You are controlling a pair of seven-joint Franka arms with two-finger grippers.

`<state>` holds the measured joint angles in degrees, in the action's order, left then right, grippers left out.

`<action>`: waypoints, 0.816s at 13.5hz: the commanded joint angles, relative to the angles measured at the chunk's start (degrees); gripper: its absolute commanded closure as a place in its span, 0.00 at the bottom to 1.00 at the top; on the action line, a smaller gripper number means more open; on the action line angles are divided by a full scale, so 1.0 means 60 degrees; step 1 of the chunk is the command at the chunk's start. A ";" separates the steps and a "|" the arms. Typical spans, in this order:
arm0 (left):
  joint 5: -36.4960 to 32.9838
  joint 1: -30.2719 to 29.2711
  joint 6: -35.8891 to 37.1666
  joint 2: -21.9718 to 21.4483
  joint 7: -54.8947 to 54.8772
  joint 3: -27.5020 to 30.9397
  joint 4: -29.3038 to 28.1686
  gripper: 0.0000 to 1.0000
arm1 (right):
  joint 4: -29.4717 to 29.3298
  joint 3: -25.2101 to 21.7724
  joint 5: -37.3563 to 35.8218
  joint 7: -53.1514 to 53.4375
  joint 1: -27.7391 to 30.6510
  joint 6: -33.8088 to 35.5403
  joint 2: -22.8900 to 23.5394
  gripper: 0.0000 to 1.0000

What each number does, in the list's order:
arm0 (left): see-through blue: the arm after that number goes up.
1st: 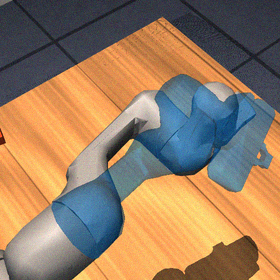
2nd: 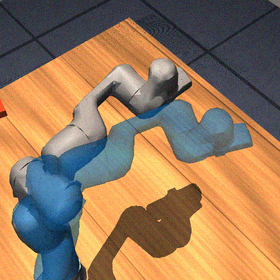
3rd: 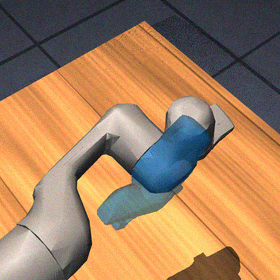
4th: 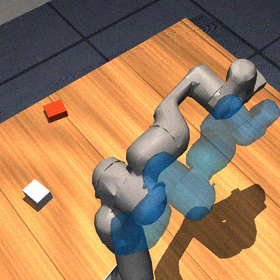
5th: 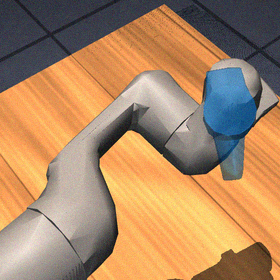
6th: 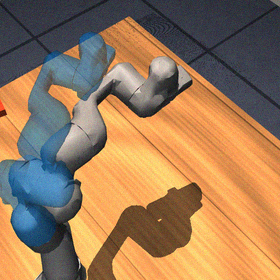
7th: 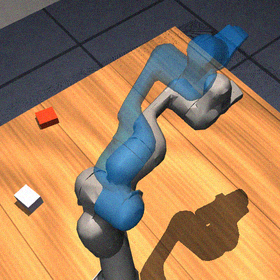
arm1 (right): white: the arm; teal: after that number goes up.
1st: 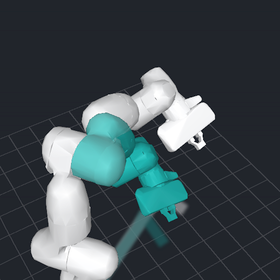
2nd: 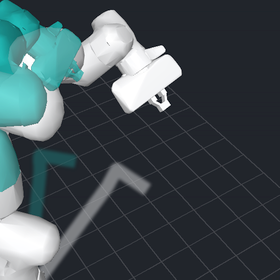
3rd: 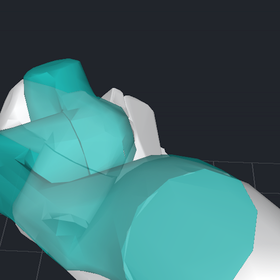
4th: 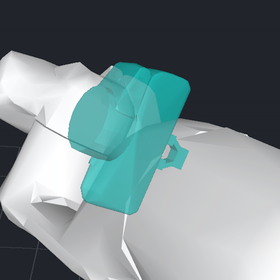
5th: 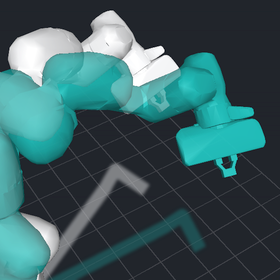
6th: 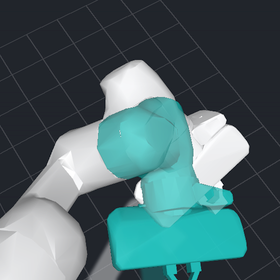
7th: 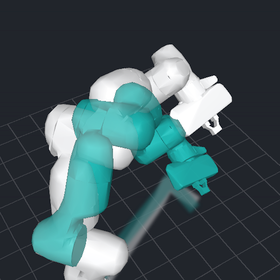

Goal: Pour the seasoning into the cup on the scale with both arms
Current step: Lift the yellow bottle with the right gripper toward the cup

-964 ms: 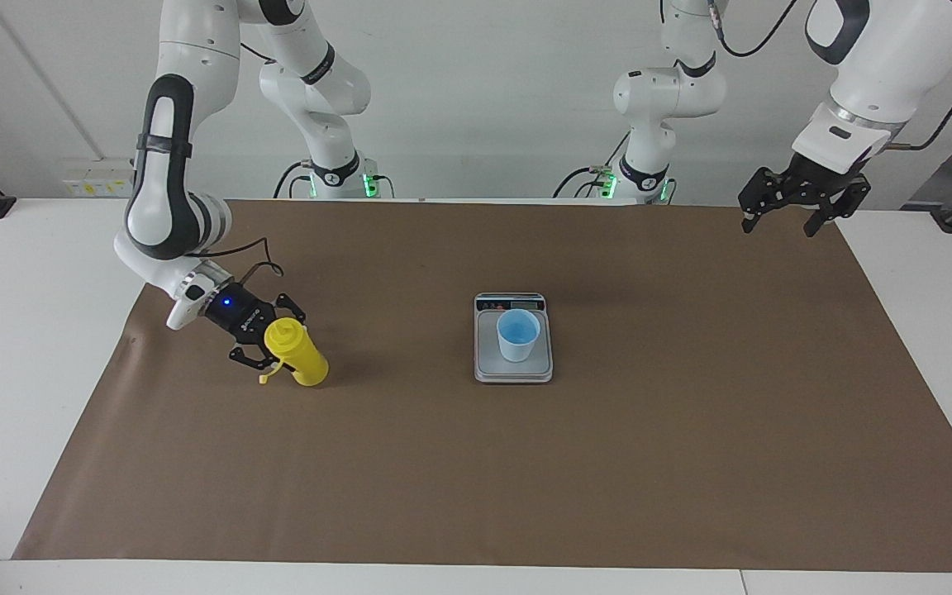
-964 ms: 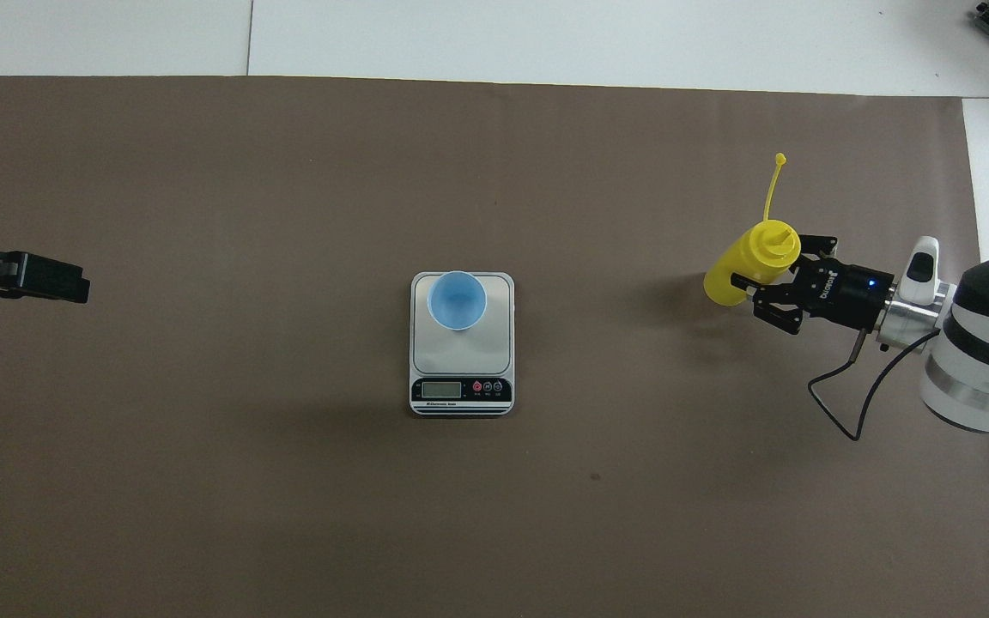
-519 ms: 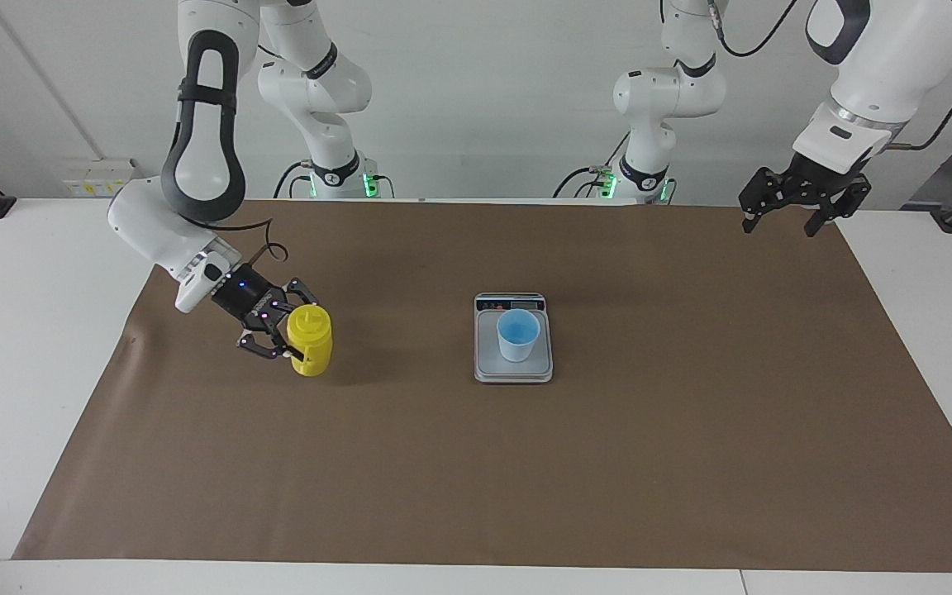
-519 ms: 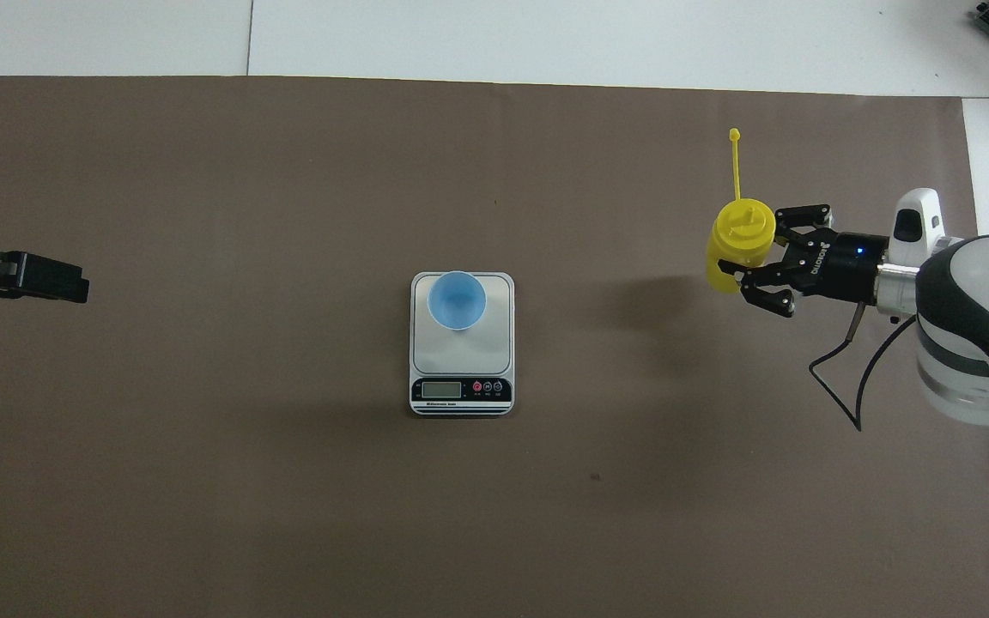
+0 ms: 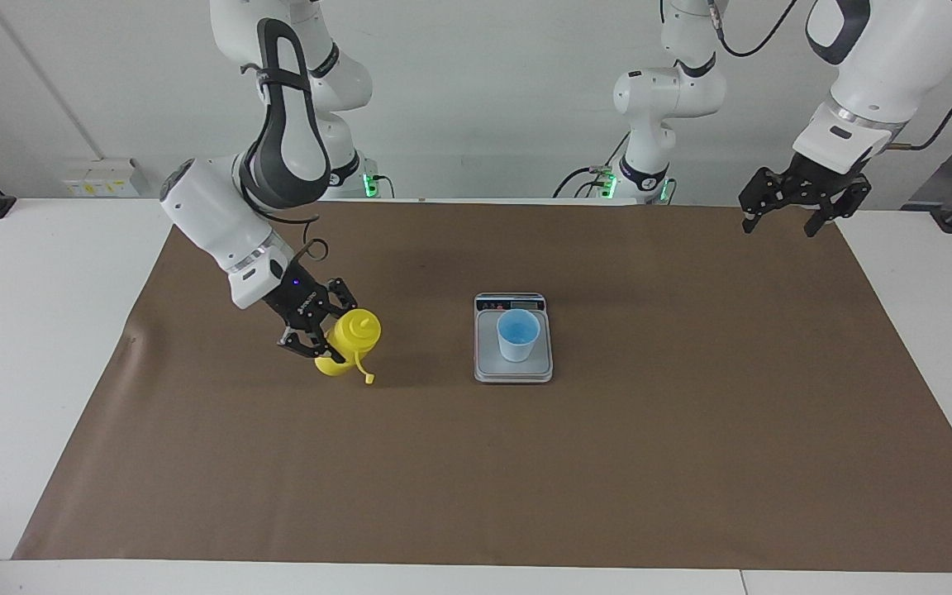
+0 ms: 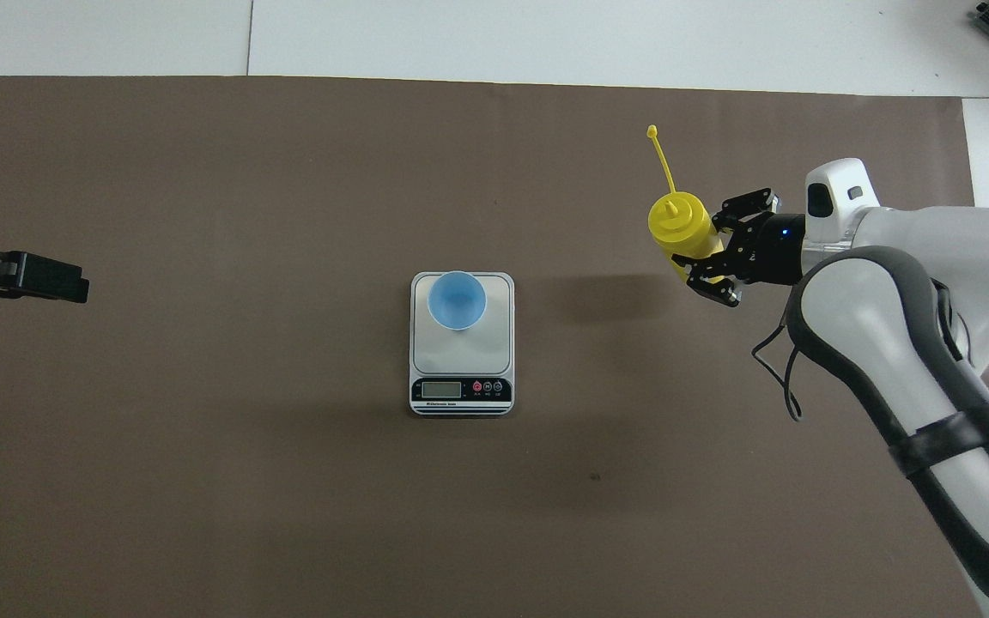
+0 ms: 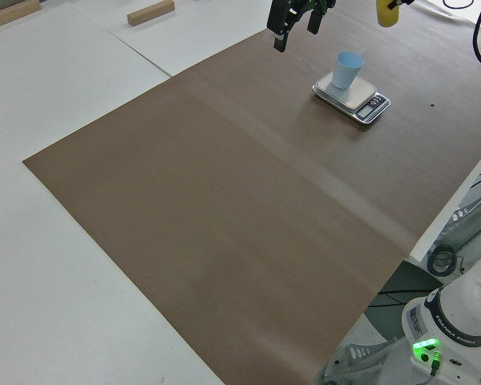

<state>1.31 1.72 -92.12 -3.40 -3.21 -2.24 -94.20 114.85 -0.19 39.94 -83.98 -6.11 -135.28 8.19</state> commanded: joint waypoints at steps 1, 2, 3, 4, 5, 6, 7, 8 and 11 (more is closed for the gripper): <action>0.0104 -0.0185 0.0017 -0.0194 -0.0081 -0.0081 -0.0193 0.00 | -0.0769 -0.0012 -0.1668 0.1626 -0.0516 -0.0026 0.0288 1.00; 0.0104 -0.0185 0.0017 -0.0194 -0.0081 -0.0081 -0.0193 0.00 | -0.1033 -0.0012 -0.2531 0.2416 -0.0795 -0.0011 0.0406 1.00; 0.0104 -0.0185 0.0017 -0.0194 -0.0081 -0.0081 -0.0193 0.00 | -0.1138 0.0017 -0.3323 0.3221 -0.0971 -0.0026 0.0436 1.00; 0.0104 -0.0185 0.0017 -0.0194 -0.0081 -0.0081 -0.0193 0.00 | -0.1153 0.0018 -0.4027 0.3983 -0.1278 -0.0040 0.0436 1.00; 0.0104 -0.0185 0.0017 -0.0194 -0.0081 -0.0081 -0.0193 0.00 | -0.1182 0.0003 -0.4744 0.4760 -0.1585 -0.0041 0.0436 1.00; 0.0104 -0.0185 0.0017 -0.0194 -0.0081 -0.0081 -0.0193 0.00 | -0.1197 0.0003 -0.5433 0.5376 -0.1835 -0.0055 0.0436 1.00; 0.0104 -0.0185 0.0017 -0.0194 -0.0081 -0.0081 -0.0193 0.00 | -0.1212 0.0003 -0.6180 0.6021 -0.2142 -0.0215 0.0436 1.00; 0.0104 -0.0185 0.0017 -0.0194 -0.0081 -0.0081 -0.0193 0.00 | -0.1197 0.0017 -0.6999 0.6694 -0.2319 -0.0405 0.0436 1.00; 0.0104 -0.0185 0.0017 -0.0194 -0.0081 -0.0081 -0.0193 0.00 | -0.1270 0.0018 -0.8657 0.7565 -0.2934 -0.0451 0.0436 1.00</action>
<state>1.31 1.72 -92.12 -3.40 -3.21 -2.24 -94.20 108.82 0.08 -6.75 -40.97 -22.31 -137.54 10.35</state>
